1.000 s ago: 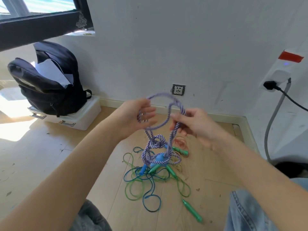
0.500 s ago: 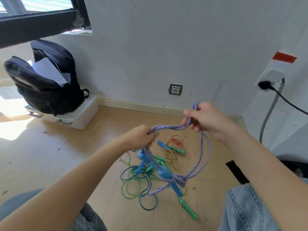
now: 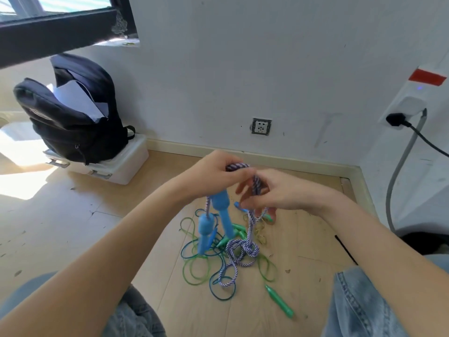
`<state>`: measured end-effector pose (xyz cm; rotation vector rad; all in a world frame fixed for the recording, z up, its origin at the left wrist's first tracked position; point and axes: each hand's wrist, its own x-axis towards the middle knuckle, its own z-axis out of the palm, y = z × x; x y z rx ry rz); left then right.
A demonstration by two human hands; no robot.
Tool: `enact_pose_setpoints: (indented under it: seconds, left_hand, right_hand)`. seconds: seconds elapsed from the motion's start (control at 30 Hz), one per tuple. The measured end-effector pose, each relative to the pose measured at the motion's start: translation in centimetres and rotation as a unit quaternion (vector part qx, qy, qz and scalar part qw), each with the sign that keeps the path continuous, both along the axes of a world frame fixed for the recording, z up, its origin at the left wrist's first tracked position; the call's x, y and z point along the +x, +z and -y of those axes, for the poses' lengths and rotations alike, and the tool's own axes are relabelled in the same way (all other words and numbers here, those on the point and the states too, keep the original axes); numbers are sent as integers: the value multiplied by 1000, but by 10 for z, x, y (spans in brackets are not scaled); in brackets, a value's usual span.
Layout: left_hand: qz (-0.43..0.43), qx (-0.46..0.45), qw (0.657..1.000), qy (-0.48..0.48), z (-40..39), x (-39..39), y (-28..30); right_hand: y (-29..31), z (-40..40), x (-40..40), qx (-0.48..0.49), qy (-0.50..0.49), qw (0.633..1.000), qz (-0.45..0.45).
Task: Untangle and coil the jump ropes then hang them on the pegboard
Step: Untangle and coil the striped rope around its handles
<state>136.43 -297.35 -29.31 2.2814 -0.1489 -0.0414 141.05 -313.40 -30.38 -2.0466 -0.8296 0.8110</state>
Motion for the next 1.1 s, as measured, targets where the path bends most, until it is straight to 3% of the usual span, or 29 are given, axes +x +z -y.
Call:
enact_pose_setpoints:
  seconds: [0.03, 0.1, 0.17, 0.2, 0.33, 0.47, 0.53, 0.6, 0.67, 0.73, 0.77, 0.9, 1.03, 1.1]
  left_hand:
    - [20, 6, 999, 37, -3, 3, -2]
    - [59, 104, 987, 104, -8, 6, -8]
    - [50, 190, 974, 113, -10, 6, -15]
    - [27, 182, 978, 92, -8, 5, -18]
    - [-126, -11, 991, -38, 13, -4, -31]
    - [-145, -181, 972, -38, 25, -6, -37]
    - [-204, -143, 966, -63, 18, -6, -38]
    - [-205, 11, 977, -52, 8, -5, -36]
    - [-145, 108, 983, 13, 0, -3, -34]
    - [-67, 124, 989, 50, -2, -3, -29]
    - [-39, 126, 990, 44, -1, -3, -26]
    - [-45, 109, 992, -37, 5, -7, -24]
    - [-79, 39, 996, -24, -1, -5, -20]
    - [-136, 93, 985, -47, -5, -7, -24]
  right_hand:
    - [1, -1, -2, 23, -21, 999, -28]
    - [5, -2, -1, 104, -112, 986, -70]
    - [11, 0, 4, 193, -179, 958, -112]
    - [13, 1, 4, 219, -188, 950, -122]
    - [12, -4, 0, 259, -164, 938, -161]
    - [13, -6, 5, 316, -214, 904, -193]
    - [10, 0, 13, 288, -298, 896, -162]
    - [4, 7, 19, 192, -323, 920, -108]
    - [-3, 11, 19, 25, -255, 966, -14]
    - [-4, 13, 16, -134, -157, 971, 122]
    - [-3, 12, 15, -152, -112, 970, 151]
    - [-1, 3, 3, -28, 13, 999, -24]
    - [-1, 3, 6, 11, -112, 992, 58]
    - [0, 10, 19, 20, -219, 963, 153]
